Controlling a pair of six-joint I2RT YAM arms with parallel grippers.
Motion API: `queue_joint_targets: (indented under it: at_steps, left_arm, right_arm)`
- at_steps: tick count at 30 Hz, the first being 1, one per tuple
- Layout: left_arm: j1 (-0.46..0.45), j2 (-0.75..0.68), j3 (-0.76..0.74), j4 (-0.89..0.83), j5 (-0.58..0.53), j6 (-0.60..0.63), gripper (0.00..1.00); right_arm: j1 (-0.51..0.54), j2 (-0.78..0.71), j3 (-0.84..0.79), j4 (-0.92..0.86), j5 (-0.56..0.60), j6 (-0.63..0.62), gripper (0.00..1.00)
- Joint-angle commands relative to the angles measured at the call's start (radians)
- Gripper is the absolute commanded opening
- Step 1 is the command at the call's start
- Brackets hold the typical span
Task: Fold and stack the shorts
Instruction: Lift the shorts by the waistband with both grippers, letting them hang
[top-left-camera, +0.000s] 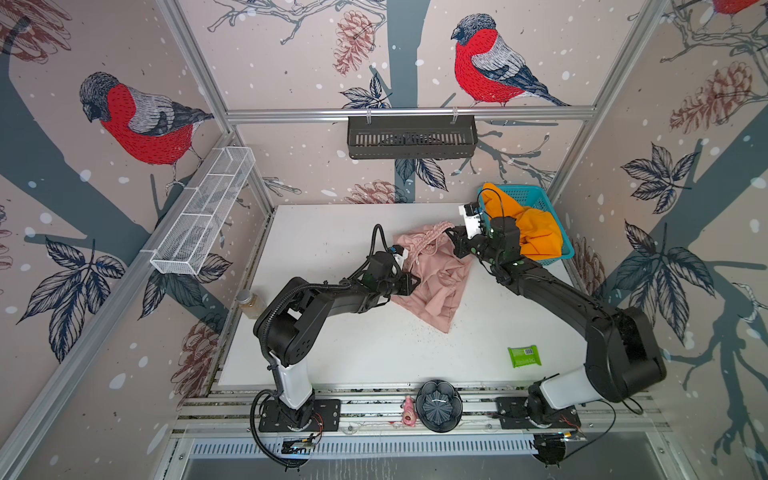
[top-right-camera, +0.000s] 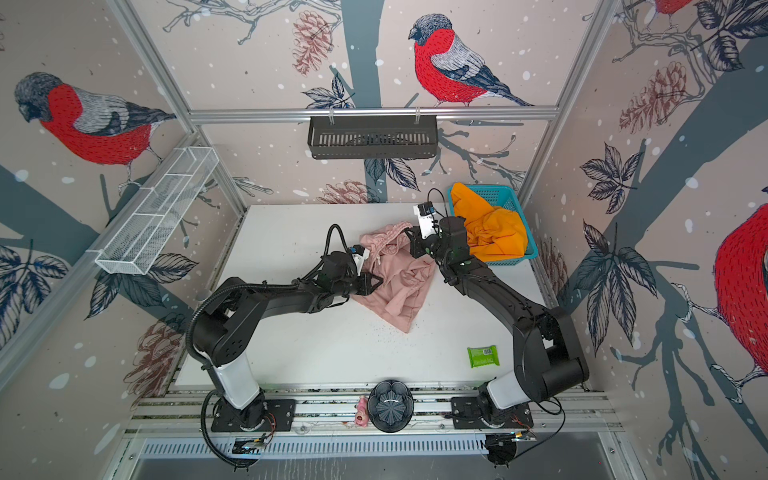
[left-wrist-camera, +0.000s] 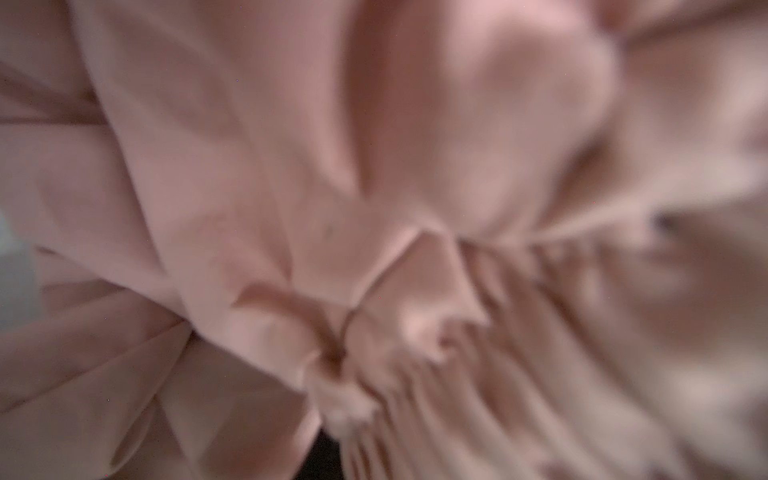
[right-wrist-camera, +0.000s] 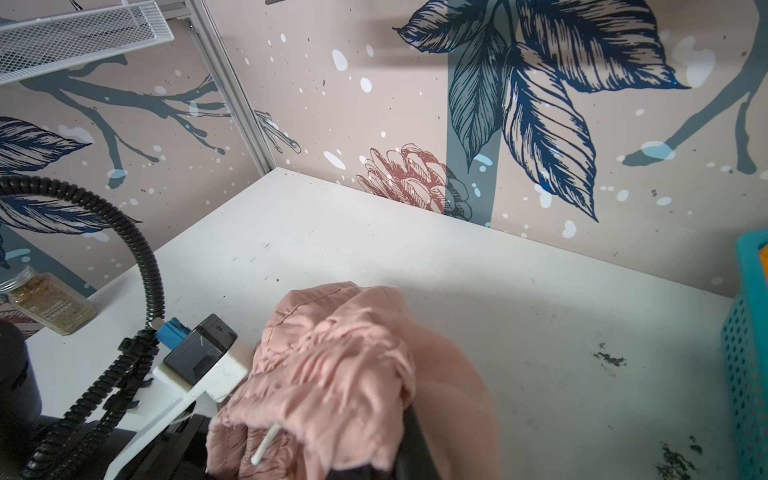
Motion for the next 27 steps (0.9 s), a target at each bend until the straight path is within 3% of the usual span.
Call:
queue_joint_targets:
  at_steps: [1, 5, 10, 15, 18, 21, 23, 26, 27]
  left_arm:
    - [-0.001, -0.044, 0.072, -0.223, -0.099, 0.119, 0.0]
    - [0.002, -0.107, 0.25, -0.579, -0.245, 0.276, 0.0]
    - [0.005, -0.13, 0.56, -0.993, -0.463, 0.386, 0.0]
    - [0.011, -0.091, 0.917, -1.328, -0.674, 0.493, 0.0]
    - [0.033, -0.084, 1.131, -1.476, -0.7, 0.575, 0.0]
    - [0.095, -0.125, 1.257, -1.518, -0.643, 0.656, 0.0]
    - [0.163, -0.219, 1.178, -1.415, -0.622, 0.693, 0.0]
    - [0.265, -0.337, 1.032, -1.208, -0.714, 0.661, 0.0]
    - [0.288, -0.377, 0.995, -1.174, -0.649, 0.661, 0.0]
  right_arm:
    - [-0.008, -0.029, 0.012, -0.004, 0.045, -0.038, 0.0]
    - [-0.016, -0.046, 0.067, -0.11, 0.131, -0.121, 0.0]
    - [-0.051, -0.045, 0.16, -0.161, 0.174, -0.173, 0.0]
    - [-0.063, -0.045, 0.304, -0.215, 0.068, -0.201, 0.0]
    - [-0.071, -0.047, 0.396, -0.268, 0.008, -0.206, 0.0]
    - [-0.106, -0.042, 0.462, -0.288, -0.047, -0.192, 0.0]
    - [-0.142, -0.023, 0.487, -0.29, -0.052, -0.178, 0.0]
    - [-0.16, 0.015, 0.56, -0.363, -0.052, -0.183, 0.0]
    - [-0.154, 0.017, 0.59, -0.394, -0.078, -0.188, 0.0]
